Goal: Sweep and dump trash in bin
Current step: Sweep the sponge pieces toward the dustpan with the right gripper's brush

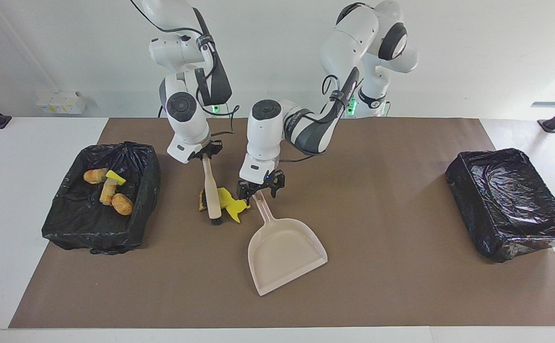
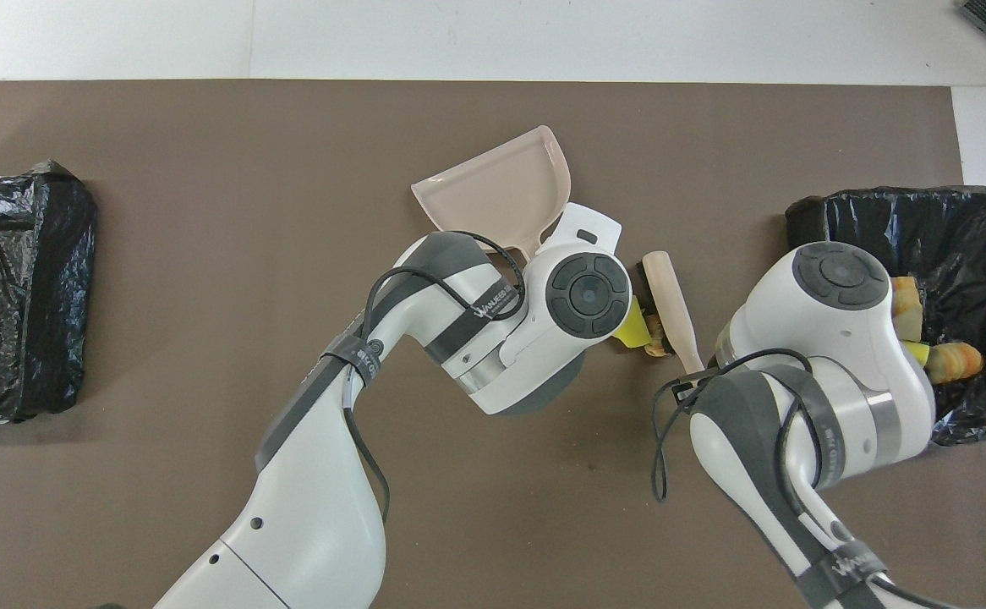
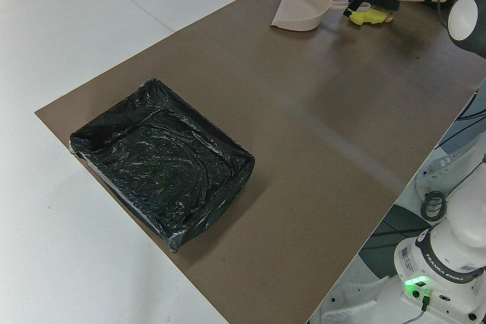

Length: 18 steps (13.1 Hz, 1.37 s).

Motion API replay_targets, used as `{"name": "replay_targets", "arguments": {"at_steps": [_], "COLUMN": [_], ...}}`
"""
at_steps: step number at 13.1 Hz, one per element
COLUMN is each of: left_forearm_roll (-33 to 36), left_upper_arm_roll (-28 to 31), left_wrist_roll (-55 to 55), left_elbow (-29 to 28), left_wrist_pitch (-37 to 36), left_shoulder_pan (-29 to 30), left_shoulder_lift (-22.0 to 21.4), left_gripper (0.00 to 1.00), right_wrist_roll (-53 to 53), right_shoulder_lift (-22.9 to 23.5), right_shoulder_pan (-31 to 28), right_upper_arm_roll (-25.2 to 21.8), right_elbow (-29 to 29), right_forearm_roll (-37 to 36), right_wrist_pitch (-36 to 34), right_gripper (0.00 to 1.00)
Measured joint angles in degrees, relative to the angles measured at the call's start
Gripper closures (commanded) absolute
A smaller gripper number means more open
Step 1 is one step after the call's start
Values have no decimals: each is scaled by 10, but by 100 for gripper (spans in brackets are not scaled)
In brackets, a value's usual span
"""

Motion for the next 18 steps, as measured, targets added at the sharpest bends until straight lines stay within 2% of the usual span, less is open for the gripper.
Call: {"name": "replay_targets", "arguments": {"at_steps": [2, 4, 5, 7, 8, 9, 10, 11, 13, 14, 15, 16, 18], "left_forearm_roll": [0, 0, 0, 0, 0, 0, 0, 0, 0, 0, 0, -1, -1], "left_upper_arm_roll": [2, 2, 2, 2, 2, 2, 2, 2, 2, 2, 1, 1, 1], "left_wrist_roll": [0, 0, 0, 0, 0, 0, 0, 0, 0, 0, 0, 0, 0], "left_elbow": [0, 0, 0, 0, -1, -1, -1, -2, -4, -5, -9, -13, -17], "left_wrist_pitch": [0, 1, 2, 9, 14, 17, 18, 20, 26, 28, 32, 39, 45], "left_shoulder_pan": [0, 0, 0, 0, 0, 0, 0, 0, 0, 0, 0, 0, 0], "left_shoulder_lift": [0, 0, 0, 1, 2, 2, 2, 3, 3, 3, 4, 4, 4], "left_gripper": [79, 93, 92, 86, 73, 66, 43, 35, 53, 69, 94, 100, 100], "right_wrist_roll": [-8, -26, -32, -38, -39, -39, -39, -37, -28, -25, -24, -23, -23], "right_shoulder_lift": [-11, -20, -22, -25, -26, -26, -26, -26, -23, -22, -21, -21, -21], "right_shoulder_pan": [-8, -13, -13, -10, -7, -3, 0, 0, 0, 0, 0, 0, 0], "right_upper_arm_roll": [-1, -2, -1, -1, -1, 0, 0, 0, 0, 0, 0, 0, 0], "right_elbow": [11, 12, 11, 2, -5, -15, -27, -40, -57, -60, -61, -61, -61], "right_forearm_roll": [-8, -55, -84, -127, -136, -142, -143, -142, -139, -135, -125, -110, -82], "right_wrist_pitch": [-8, -9, -9, -9, -9, -7, 4, 17, 39, 44, 45, 45, 46], "right_gripper": [100, 100, 100, 100, 100, 100, 100, 100, 100, 100, 100, 100, 100]}}
